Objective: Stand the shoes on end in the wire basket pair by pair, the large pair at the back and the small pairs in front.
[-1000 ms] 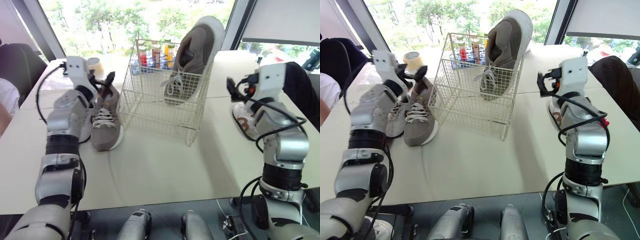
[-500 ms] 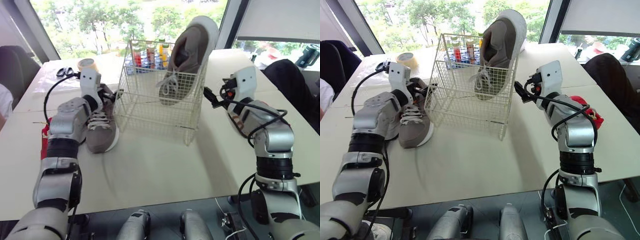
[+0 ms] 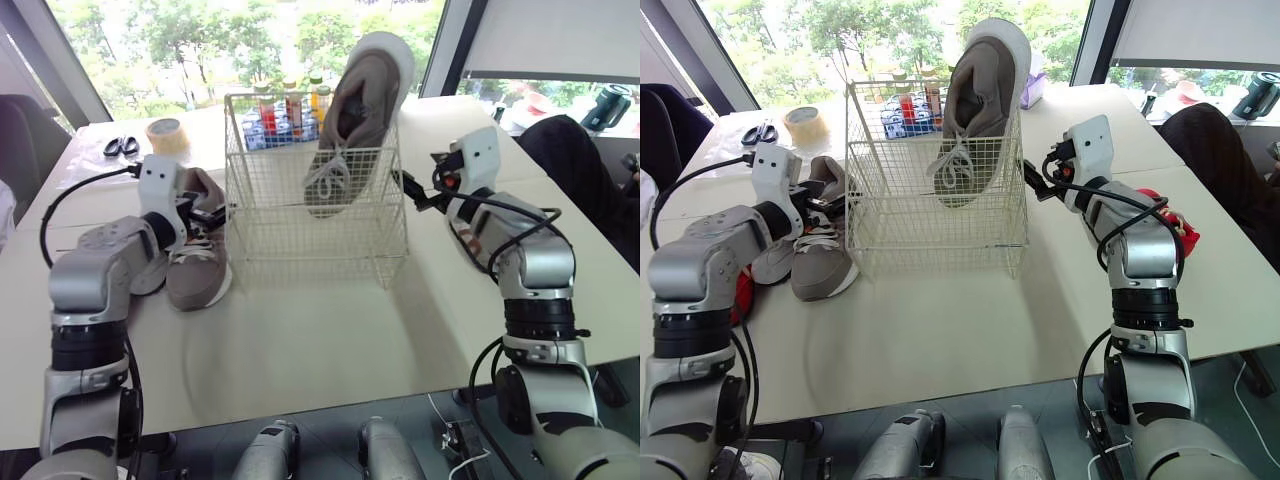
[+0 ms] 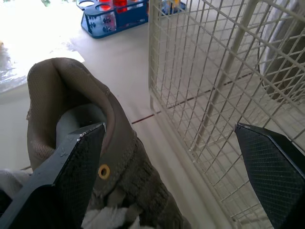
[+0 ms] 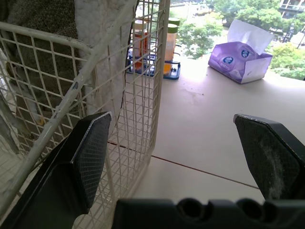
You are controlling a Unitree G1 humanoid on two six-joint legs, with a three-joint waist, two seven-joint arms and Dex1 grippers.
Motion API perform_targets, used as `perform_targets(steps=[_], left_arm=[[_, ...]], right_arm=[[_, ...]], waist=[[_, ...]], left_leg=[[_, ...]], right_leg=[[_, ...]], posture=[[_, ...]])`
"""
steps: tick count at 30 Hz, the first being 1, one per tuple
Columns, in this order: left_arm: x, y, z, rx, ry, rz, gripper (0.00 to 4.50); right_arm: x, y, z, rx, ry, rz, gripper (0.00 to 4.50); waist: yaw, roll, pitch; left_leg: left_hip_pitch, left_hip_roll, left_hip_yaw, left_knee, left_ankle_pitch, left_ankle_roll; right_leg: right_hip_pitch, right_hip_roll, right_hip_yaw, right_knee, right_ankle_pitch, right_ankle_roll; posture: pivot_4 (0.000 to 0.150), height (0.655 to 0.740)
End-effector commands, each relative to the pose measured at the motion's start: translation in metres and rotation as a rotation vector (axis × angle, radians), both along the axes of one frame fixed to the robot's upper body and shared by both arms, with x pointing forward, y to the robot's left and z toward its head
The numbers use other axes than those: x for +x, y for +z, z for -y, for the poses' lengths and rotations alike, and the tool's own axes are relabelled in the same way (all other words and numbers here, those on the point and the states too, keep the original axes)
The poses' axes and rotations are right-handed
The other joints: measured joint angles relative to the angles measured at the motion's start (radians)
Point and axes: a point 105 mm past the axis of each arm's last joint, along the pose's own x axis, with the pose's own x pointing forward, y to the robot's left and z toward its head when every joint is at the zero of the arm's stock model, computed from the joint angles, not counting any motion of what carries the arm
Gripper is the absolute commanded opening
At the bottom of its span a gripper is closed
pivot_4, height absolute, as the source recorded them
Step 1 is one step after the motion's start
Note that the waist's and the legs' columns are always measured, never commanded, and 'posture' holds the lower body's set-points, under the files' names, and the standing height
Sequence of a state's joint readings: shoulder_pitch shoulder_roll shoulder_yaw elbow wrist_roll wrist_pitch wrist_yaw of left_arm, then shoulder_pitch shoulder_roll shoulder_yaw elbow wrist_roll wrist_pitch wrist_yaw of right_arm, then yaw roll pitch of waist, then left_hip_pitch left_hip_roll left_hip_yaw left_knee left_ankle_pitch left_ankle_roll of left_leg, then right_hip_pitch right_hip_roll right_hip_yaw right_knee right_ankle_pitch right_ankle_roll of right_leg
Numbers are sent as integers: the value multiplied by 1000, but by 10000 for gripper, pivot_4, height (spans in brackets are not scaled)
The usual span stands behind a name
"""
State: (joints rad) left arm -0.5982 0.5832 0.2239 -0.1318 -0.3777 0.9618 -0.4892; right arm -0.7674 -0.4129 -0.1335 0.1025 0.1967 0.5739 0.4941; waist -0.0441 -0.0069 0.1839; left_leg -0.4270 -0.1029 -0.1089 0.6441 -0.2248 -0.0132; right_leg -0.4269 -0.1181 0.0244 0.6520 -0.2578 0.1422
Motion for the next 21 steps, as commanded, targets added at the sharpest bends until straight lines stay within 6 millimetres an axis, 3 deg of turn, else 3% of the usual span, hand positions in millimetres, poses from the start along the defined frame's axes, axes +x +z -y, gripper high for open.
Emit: perform_targets(steps=[1,6,8,11,14,18,21], left_arm=[[-7,15,14,15,-92,48,45000],[-2,25,-14,62,-18,79,45000],[-2,34,-27,79,10,97,45000],[-1,51,-45,61,55,129,45000],[3,63,-50,-20,79,138,45000],[11,64,-41,-156,102,69,45000],[13,49,-27,-204,101,-38,45000]], right_arm=[[-7,4,-40,-58,153,24,44542],[-13,4,-17,-86,87,13,44542],[-18,7,4,-106,23,12,44542],[-29,16,31,-120,-40,16,44542],[-41,33,46,-94,-51,30,44542],[-67,67,34,-54,102,88,44542],[-88,91,17,-39,237,139,44542]], waist=[[0,0,0],[0,0,0],[1,0,0],[7,0,0],[20,0,0],[31,0,0],[31,0,0]], left_leg=[[0,0,0,0,0,0],[0,0,0,0,0,0],[0,1,0,-1,0,0],[0,0,0,0,0,0],[0,0,0,0,-2,3],[0,0,0,1,-3,5],[0,0,0,1,-3,5]], right_leg=[[0,0,0,0,0,0],[0,0,0,0,0,0],[0,0,0,0,0,0],[0,0,0,0,0,0],[0,0,0,0,0,0],[1,0,-1,0,0,0],[1,0,-1,0,0,0]], posture=[[1500,7400],[1500,7400],[1500,7400],[1500,7400],[1500,7400],[1500,7400],[1500,7400]])
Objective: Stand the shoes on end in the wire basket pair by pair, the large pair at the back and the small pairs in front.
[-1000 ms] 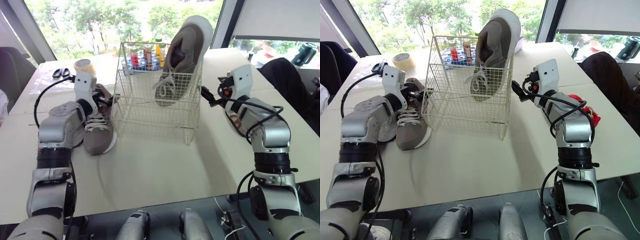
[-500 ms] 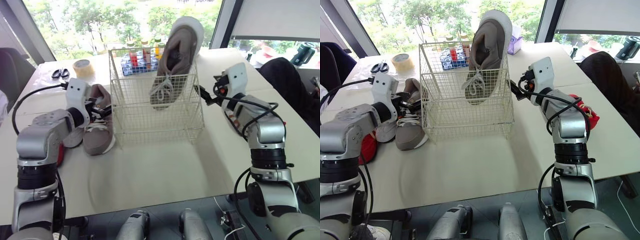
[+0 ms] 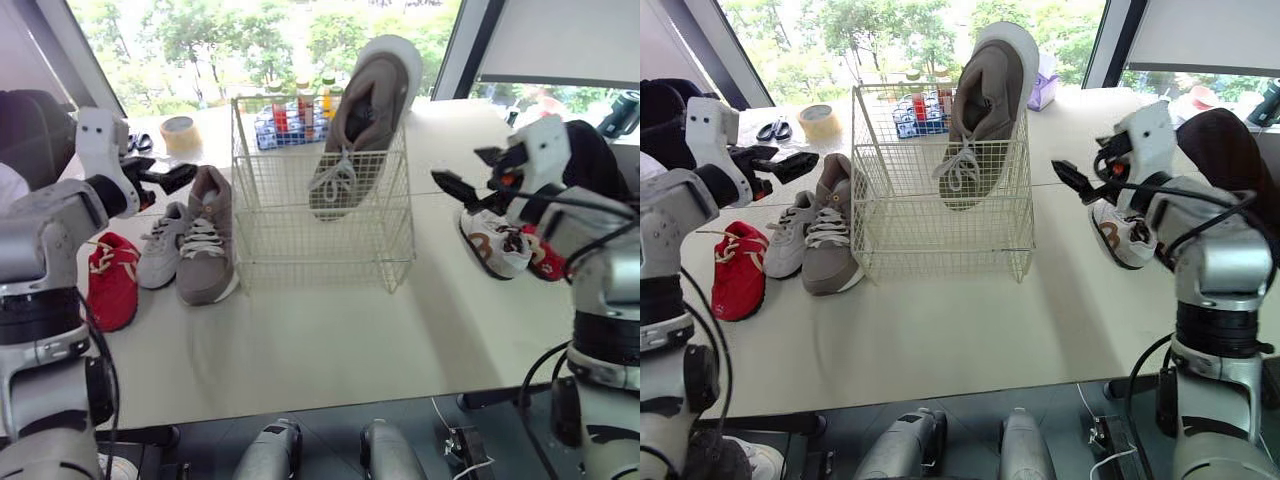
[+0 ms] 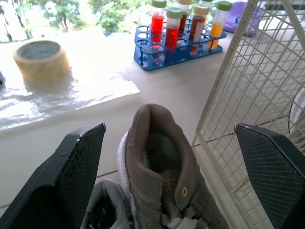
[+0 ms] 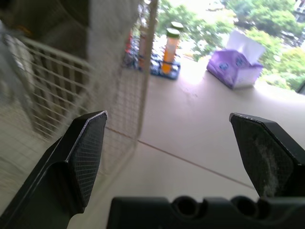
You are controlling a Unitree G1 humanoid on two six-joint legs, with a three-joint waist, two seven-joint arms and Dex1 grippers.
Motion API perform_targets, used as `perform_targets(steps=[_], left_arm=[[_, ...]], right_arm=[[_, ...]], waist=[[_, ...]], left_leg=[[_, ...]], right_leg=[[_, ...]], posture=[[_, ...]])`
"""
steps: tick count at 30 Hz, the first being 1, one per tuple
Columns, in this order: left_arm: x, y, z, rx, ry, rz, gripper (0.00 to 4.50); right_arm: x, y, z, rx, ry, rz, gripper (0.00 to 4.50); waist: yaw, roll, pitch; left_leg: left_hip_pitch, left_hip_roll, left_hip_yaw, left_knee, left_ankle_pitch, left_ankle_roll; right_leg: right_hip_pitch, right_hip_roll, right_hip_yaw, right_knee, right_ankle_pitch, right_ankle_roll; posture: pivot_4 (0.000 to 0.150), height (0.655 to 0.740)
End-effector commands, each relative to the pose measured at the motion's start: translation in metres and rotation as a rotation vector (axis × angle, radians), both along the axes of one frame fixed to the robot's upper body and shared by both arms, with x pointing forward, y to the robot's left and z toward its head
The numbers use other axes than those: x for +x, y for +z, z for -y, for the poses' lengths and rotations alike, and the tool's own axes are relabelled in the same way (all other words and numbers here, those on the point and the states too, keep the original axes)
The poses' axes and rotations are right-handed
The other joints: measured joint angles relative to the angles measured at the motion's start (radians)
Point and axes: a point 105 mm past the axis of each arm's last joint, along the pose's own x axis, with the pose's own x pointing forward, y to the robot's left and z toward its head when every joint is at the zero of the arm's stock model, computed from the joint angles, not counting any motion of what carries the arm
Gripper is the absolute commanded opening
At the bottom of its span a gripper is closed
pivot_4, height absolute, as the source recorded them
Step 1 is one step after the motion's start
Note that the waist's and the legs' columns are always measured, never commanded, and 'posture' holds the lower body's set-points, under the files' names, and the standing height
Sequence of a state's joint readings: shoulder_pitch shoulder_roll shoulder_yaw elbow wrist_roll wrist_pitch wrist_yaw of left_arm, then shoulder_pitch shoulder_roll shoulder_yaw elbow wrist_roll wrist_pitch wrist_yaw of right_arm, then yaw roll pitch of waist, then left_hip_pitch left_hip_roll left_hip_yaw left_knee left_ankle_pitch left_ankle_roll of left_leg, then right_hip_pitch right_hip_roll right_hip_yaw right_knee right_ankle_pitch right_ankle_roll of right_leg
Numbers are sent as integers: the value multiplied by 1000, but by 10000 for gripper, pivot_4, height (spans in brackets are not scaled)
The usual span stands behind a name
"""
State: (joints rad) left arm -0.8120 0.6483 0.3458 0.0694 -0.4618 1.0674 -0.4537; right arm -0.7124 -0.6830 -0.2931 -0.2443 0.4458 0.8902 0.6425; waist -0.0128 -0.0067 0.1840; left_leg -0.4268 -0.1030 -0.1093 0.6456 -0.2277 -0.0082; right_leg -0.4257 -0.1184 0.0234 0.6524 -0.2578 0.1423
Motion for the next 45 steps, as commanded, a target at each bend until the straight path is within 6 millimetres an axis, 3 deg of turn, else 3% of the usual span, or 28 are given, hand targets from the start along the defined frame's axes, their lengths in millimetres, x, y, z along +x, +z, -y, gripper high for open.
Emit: perform_targets(steps=[1,4,9,16,21,24,29,31,34,36,39,42,45], left_arm=[[-2,-7,9,-37,11,-79,45000],[-3,-27,10,10,55,-142,45000],[-2,-44,6,19,119,-196,45000],[4,-71,24,13,82,-261,45000],[10,-94,24,26,88,-307,45000],[12,-98,18,14,109,-311,36464],[11,-100,11,-21,132,-324,14547],[10,-97,9,-58,140,-327,7976],[10,-87,4,-106,170,-314,6209],[11,-67,-5,-125,207,-260,6184],[12,-23,-14,-206,237,-107,6184],[5,37,-17,-275,207,108,6184],[-2,69,-22,-259,225,239,6184]], right_arm=[[-31,42,-20,11,160,115,44542],[-48,57,-33,27,273,133,44542],[-74,74,-46,87,423,146,44542],[-76,78,-47,95,416,153,44542],[-76,78,-49,92,417,155,44542],[-75,78,-50,92,414,157,45000],[-73,78,-52,97,409,161,45000],[-72,78,-52,98,406,164,45000],[-70,78,-52,101,403,165,45000],[-68,78,-53,99,402,164,45000],[-66,78,-53,99,406,164,45000],[-64,78,-56,94,422,162,45000],[-61,79,-59,90,433,163,45000]], waist=[[-1,0,0],[-4,0,0],[0,-1,0],[8,-1,0],[7,-1,0],[9,0,0],[17,0,0],[18,0,0],[17,0,0],[15,-1,0],[12,-3,1],[14,-7,4],[15,-7,4]], left_leg=[[0,0,0,0,0,0],[0,0,0,0,0,0],[0,0,0,0,0,0],[0,-1,0,1,0,0],[0,-1,0,0,0,0],[0,-1,0,1,0,0],[0,-1,0,1,0,0],[0,-1,0,1,0,0],[0,-1,0,1,0,0],[0,0,0,0,0,1],[-1,0,0,0,0,0],[-2,0,0,1,0,0],[-3,0,0,1,1,-3]], right_leg=[[0,0,0,0,0,0],[0,0,0,0,0,0],[0,0,0,0,0,0],[1,-1,0,-1,0,0],[1,-1,0,-1,0,0],[1,-1,0,-1,0,0],[1,-1,0,0,0,0],[1,-1,0,-1,0,0],[1,-1,0,-1,0,0],[0,-1,0,-1,0,0],[-1,-1,0,-1,0,0],[-1,-1,-1,0,0,0],[-1,-1,-1,-2,0,0]], posture=[[1500,7400],[1500,7400],[1500,7400],[1500,7400],[1500,7400],[1500,7400],[1500,7400],[1500,7400],[1500,7400],[1500,7400],[1500,7400],[1500,7400],[1500,7400]])
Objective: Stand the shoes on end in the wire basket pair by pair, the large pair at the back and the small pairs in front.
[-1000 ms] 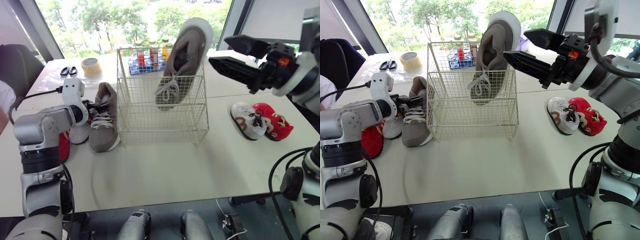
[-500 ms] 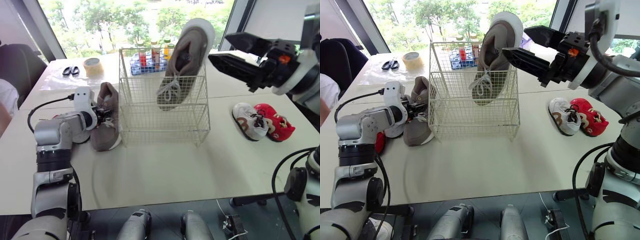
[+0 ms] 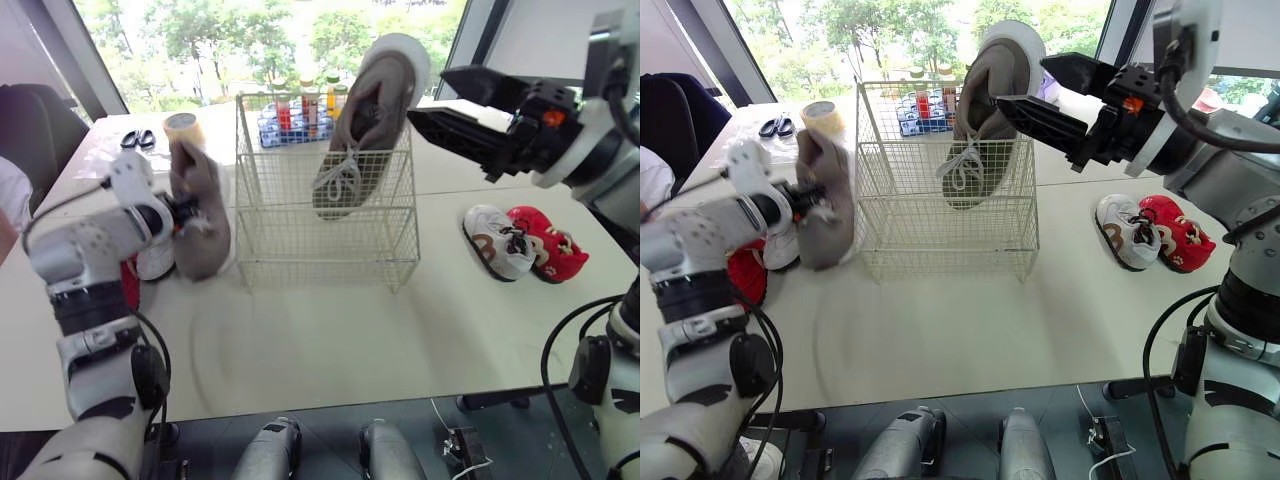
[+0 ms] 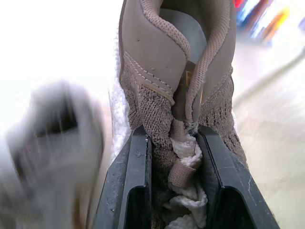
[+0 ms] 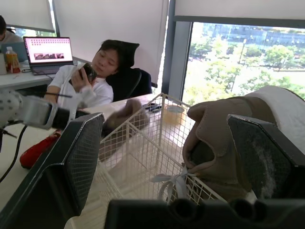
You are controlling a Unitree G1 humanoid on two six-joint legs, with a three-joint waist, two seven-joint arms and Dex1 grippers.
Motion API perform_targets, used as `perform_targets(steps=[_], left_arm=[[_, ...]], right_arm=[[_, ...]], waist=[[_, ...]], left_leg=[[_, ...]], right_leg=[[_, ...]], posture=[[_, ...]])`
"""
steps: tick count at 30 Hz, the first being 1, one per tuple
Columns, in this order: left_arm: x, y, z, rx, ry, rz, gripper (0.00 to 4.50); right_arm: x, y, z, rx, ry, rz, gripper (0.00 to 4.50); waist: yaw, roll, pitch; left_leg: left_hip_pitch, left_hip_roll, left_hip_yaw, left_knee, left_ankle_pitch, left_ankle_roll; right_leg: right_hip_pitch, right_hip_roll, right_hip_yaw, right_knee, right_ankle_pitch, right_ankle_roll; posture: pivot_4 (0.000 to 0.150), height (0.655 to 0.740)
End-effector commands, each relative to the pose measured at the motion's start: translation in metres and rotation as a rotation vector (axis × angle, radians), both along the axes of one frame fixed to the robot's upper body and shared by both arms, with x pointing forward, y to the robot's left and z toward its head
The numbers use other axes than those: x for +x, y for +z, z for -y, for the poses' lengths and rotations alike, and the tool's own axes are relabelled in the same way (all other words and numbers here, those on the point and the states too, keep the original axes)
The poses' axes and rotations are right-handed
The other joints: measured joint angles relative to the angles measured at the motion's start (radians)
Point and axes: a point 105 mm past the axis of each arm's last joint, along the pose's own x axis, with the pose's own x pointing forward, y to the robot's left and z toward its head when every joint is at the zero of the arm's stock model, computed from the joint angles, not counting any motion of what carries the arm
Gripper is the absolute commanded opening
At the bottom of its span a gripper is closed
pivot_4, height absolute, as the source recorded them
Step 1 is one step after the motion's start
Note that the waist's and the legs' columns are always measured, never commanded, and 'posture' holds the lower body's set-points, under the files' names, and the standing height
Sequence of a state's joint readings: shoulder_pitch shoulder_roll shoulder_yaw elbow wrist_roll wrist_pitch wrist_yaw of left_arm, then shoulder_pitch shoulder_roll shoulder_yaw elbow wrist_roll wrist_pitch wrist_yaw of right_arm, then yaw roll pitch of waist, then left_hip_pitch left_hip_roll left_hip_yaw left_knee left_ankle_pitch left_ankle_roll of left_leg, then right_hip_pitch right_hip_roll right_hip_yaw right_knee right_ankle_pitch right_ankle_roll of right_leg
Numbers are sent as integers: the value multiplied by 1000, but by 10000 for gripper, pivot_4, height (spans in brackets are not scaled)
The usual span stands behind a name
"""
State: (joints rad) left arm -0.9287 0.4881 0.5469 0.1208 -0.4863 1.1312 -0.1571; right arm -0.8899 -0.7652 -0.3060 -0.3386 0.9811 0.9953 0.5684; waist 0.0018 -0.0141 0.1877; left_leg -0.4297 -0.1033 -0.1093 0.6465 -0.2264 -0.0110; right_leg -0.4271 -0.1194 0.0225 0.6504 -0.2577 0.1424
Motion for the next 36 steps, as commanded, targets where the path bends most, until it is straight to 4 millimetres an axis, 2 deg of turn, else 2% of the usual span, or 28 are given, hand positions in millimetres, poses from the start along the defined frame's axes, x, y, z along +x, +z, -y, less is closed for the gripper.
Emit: perform_targets(steps=[1,5,9,10,13,15,17,20,23,28,36], left_arm=[[-19,72,-12,20,61,281,6184],[-33,129,-11,23,91,523,6184],[-47,179,18,40,-3,783,6184],[-49,186,23,47,-17,829,6184],[-53,205,54,97,-55,1021,6184],[-52,206,76,148,-53,1141,6184],[-52,205,94,128,-62,1253,6184],[-52,200,116,122,-48,1389,6184],[-45,191,130,85,-30,1449,6184],[-29,171,155,163,-28,1452,6184],[-7,132,165,209,-3,1343,6184]], right_arm=[[-4,15,-1,-1,6,69,45000],[-2,16,-3,-2,16,75,45000],[-1,16,-5,-1,22,80,45000],[-1,16,-6,0,22,81,45000],[-1,15,-6,-1,13,87,45000],[-2,15,-5,2,5,92,45000],[-3,15,-5,6,0,94,45000],[-5,14,-5,8,-12,97,45000],[-7,13,-3,12,-27,99,45000],[-11,13,-2,16,-51,109,45000],[-15,12,0,16,-75,114,45000]], waist=[[0,0,0],[2,0,0],[7,0,0],[9,0,0],[14,-1,0],[13,-1,0],[12,-1,0],[10,-1,0],[4,-1,0],[5,-1,0],[9,-1,0]], left_leg=[[0,0,0,0,0,-1],[0,0,0,0,0,-1],[0,0,0,0,0,-1],[0,0,0,0,0,-1],[0,-1,0,0,1,-1],[0,-1,0,1,1,-1],[0,-1,0,1,1,-1],[0,-1,0,1,1,-1],[0,-1,2,0,0,0],[-1,-1,2,1,-2,3],[-1,-1,2,2,-3,6]], right_leg=[[0,0,0,0,0,0],[0,0,0,0,0,0],[0,0,0,-1,0,0],[0,0,0,-1,0,0],[1,0,0,-1,0,0],[2,0,-1,-2,1,1],[2,0,-1,-2,1,2],[2,0,-1,-2,1,2],[1,0,0,-3,1,2],[0,0,0,-3,1,2],[1,0,0,-2,2,3]], posture=[[1500,7400],[1500,7400],[1500,7400],[1500,7400],[1500,7400],[1500,7400],[1500,7400],[1500,7400],[1500,7400],[1500,7400],[1500,7400]])
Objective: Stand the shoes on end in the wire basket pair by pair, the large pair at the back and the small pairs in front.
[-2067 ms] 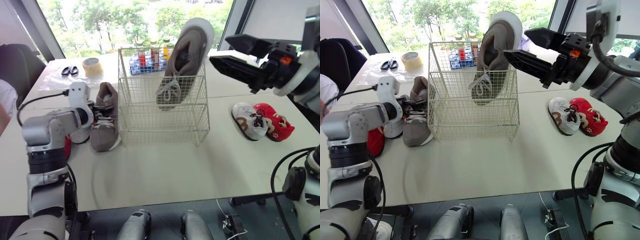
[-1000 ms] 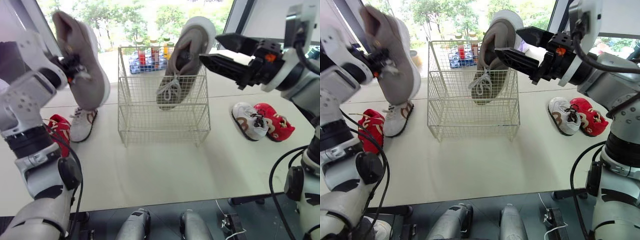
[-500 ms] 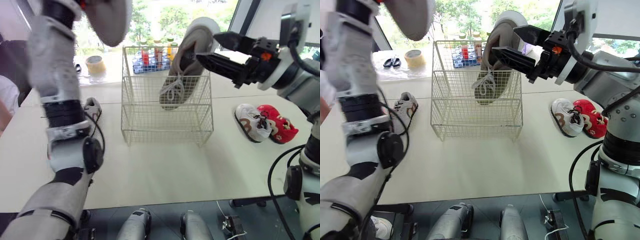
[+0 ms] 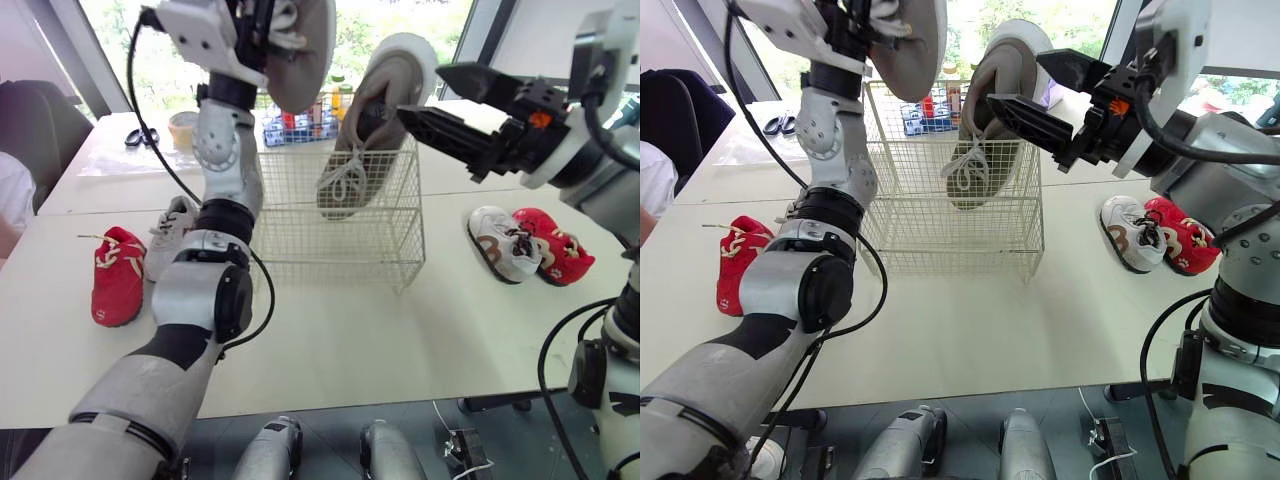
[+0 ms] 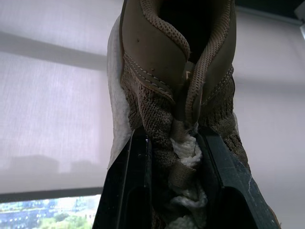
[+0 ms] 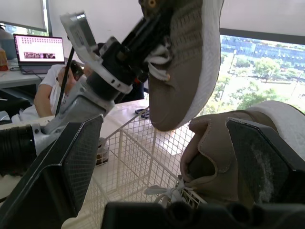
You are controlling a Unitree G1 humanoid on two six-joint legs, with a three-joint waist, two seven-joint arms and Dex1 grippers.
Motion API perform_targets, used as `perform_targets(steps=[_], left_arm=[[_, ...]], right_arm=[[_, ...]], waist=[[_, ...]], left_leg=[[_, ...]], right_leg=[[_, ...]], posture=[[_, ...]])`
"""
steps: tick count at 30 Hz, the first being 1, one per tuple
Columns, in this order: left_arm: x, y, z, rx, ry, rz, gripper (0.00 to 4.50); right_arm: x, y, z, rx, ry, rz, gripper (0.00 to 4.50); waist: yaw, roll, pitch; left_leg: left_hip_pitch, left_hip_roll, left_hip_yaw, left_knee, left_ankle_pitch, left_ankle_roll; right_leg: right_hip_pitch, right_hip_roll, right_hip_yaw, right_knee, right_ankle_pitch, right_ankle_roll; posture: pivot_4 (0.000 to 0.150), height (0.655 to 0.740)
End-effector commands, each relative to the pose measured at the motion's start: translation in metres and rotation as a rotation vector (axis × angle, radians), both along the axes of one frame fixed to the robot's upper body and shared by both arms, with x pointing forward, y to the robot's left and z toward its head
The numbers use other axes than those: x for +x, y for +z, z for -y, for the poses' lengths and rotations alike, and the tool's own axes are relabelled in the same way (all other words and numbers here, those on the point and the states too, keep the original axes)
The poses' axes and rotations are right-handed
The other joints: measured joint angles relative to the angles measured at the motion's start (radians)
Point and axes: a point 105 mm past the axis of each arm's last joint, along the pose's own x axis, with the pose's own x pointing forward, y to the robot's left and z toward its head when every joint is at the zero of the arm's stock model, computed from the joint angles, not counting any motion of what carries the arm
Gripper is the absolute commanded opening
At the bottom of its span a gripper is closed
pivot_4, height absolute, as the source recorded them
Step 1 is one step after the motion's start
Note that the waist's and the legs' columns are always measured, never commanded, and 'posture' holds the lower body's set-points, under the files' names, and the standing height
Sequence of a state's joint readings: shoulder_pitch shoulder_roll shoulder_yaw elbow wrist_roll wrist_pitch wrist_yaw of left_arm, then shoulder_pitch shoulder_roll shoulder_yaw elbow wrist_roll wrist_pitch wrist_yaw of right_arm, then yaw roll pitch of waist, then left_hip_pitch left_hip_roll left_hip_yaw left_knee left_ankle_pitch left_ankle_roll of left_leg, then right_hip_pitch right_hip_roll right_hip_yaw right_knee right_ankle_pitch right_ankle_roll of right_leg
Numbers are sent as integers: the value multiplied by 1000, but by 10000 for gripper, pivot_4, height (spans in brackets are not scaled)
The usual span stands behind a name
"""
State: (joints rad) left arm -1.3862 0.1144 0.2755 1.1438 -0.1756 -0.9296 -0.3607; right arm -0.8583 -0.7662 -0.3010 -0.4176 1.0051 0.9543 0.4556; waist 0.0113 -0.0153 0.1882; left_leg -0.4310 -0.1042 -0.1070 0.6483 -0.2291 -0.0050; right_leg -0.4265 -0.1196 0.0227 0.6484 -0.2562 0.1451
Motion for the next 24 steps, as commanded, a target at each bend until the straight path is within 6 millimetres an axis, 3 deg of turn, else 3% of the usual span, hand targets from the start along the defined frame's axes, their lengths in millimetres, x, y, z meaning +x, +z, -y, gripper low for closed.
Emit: perform_targets(steps=[1,7,11,13,14,19,24], left_arm=[[-8,3,6,20,24,57,6184],[8,-50,7,53,41,-81,6184],[10,-71,7,63,21,-129,6184],[9,-78,5,57,12,-140,16292],[10,-81,4,55,9,-152,18937],[6,-90,-7,45,8,-173,44711],[-5,-86,-26,88,48,-182,44711]], right_arm=[[-11,10,4,4,-12,55,45000],[-12,9,4,4,-18,53,45000],[-12,9,5,1,-20,47,45000],[-11,8,5,0,-20,43,45000],[-11,8,4,0,-20,41,45000],[-10,6,3,-2,-22,33,45000],[-10,4,5,-4,-27,22,45000]], waist=[[0,0,0],[1,2,-1],[2,7,-5],[2,10,-7],[3,10,-7],[2,14,-10],[1,14,-10]], left_leg=[[0,0,0,0,0,0],[0,0,0,0,0,0],[7,0,-1,0,-1,2],[12,0,-1,0,-1,2],[16,0,-1,-1,-2,3],[23,0,-3,-1,-3,4],[23,0,-3,-1,-3,4]], right_leg=[[0,0,0,0,0,0],[0,0,0,1,0,0],[7,0,0,1,0,0],[13,0,0,0,0,0],[18,0,-1,-1,0,0],[27,0,-1,-3,-1,2],[26,0,-1,-3,-1,1]], posture=[[1500,7400],[1500,7400],[1500,7400],[1500,7400],[1500,7400],[1500,7400],[1500,7400]])
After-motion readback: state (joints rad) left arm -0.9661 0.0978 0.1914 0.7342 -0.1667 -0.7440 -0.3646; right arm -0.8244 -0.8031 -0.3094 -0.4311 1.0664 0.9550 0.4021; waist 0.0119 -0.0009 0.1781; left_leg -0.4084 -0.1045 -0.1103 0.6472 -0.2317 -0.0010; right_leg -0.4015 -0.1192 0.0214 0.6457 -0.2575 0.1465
